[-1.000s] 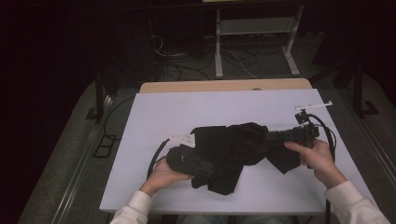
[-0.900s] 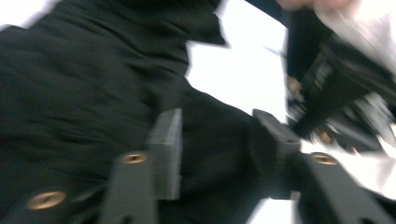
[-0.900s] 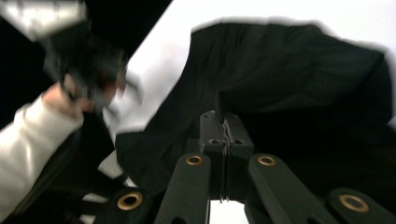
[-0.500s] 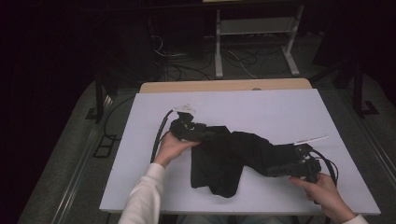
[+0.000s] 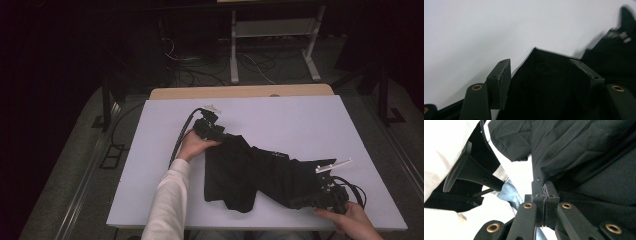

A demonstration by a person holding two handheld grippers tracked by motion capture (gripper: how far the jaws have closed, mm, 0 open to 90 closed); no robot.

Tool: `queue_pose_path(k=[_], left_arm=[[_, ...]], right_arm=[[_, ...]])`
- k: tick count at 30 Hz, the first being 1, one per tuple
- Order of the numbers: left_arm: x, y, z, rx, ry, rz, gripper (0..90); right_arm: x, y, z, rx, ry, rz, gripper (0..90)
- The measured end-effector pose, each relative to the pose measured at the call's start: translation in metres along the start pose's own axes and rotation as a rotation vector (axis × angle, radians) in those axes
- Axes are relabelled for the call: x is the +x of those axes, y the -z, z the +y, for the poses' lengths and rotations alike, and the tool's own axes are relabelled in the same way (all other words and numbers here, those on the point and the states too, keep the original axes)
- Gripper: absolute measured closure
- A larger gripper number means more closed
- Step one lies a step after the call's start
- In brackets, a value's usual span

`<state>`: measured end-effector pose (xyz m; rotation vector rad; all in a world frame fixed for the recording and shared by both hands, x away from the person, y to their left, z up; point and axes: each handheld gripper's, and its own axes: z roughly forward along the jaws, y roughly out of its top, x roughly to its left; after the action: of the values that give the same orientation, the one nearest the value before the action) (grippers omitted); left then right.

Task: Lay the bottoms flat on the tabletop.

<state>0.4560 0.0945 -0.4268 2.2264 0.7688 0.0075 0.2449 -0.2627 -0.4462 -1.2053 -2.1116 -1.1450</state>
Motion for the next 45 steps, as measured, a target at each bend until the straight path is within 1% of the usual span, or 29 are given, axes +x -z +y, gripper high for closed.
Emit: queue_pose_path(k=[2,4,8,10,12,13,15,16,19,20,21,22,25,27,28,30,31,32,35,38,40,42,44,45], left_arm=[[0.000,-0.005,0.000,0.006,-0.018,0.001,39.2],[0.001,-0.009,-0.001,0.006,-0.018,-0.016,41.3],[-0.001,-0.015,-0.003,0.032,-0.063,-0.025,43.3],[-0.001,-0.017,-0.004,0.036,-0.070,-0.044,45.0],[-0.002,-0.019,-0.004,0.047,-0.079,-0.040,46.9],[-0.002,-0.020,-0.004,0.053,-0.084,-0.045,48.3],[-0.003,-0.020,-0.004,0.056,-0.085,-0.057,52.3],[-0.004,-0.021,-0.004,0.056,-0.088,-0.055,54.9],[-0.007,-0.023,-0.003,0.064,-0.128,-0.027,60.7],[-0.008,-0.024,-0.003,0.064,-0.134,-0.019,63.6],[-0.009,-0.024,-0.003,0.065,-0.148,-0.015,67.2],[-0.011,-0.025,-0.003,0.063,-0.153,-0.019,70.0],[-0.013,-0.028,-0.003,0.056,-0.153,-0.022,84.5],[-0.014,-0.029,-0.001,0.062,-0.150,-0.013,87.6],[-0.014,-0.028,0.000,0.068,-0.145,-0.006,88.4],[-0.013,-0.026,0.004,0.084,-0.138,0.028,89.0],[-0.011,-0.023,0.007,0.080,-0.134,0.049,89.1],[-0.009,-0.019,0.011,0.065,-0.121,0.070,89.3],[0.002,0.001,0.028,-0.006,-0.054,0.129,89.5],[0.013,0.021,0.047,-0.067,-0.002,0.175,89.5],[0.019,0.033,0.058,-0.122,0.041,0.187,89.5],[0.024,0.042,0.066,-0.166,0.071,0.205,89.5],[0.028,0.049,0.073,-0.204,0.105,0.201,89.5],[0.029,0.053,0.075,-0.221,0.111,0.204,89.5]], right_arm=[[0.000,0.000,-0.002,-0.001,-0.003,0.011,87.3],[0.000,0.001,-0.003,-0.005,-0.002,0.016,87.3],[0.000,0.001,-0.005,-0.007,-0.007,0.024,87.3],[-0.001,0.001,-0.006,-0.003,-0.011,0.028,87.3],[-0.001,0.000,-0.007,0.001,-0.012,0.029,87.3],[-0.001,0.000,-0.007,0.001,-0.011,0.032,87.3],[-0.001,-0.001,-0.007,0.001,-0.011,0.033,87.2],[-0.001,-0.001,-0.007,0.003,-0.010,0.032,87.2],[0.000,-0.001,-0.006,0.002,-0.009,0.035,87.1],[-0.001,-0.001,-0.006,0.000,-0.010,0.038,87.1],[-0.001,-0.001,-0.006,-0.002,-0.010,0.042,87.1],[-0.001,-0.001,-0.006,-0.004,-0.009,0.042,87.1],[0.000,-0.002,-0.006,-0.001,-0.010,0.043,86.9],[-0.001,-0.002,-0.005,-0.003,-0.008,0.045,86.9],[-0.001,-0.001,-0.004,-0.006,-0.010,0.048,86.9],[-0.001,0.003,0.002,-0.018,-0.008,0.046,86.9],[-0.001,0.007,0.006,-0.032,-0.003,0.038,87.0],[-0.002,0.012,0.012,-0.046,0.003,0.031,86.9],[-0.005,0.031,0.036,-0.102,0.004,0.005,87.0],[-0.010,0.051,0.065,-0.156,0.007,-0.031,87.0],[-0.012,0.064,0.083,-0.195,0.010,-0.057,87.0],[-0.011,0.076,0.099,-0.224,0.021,-0.090,87.0],[-0.009,0.085,0.113,-0.253,0.027,-0.108,87.0],[-0.008,0.089,0.119,-0.268,0.032,-0.114,87.0]])
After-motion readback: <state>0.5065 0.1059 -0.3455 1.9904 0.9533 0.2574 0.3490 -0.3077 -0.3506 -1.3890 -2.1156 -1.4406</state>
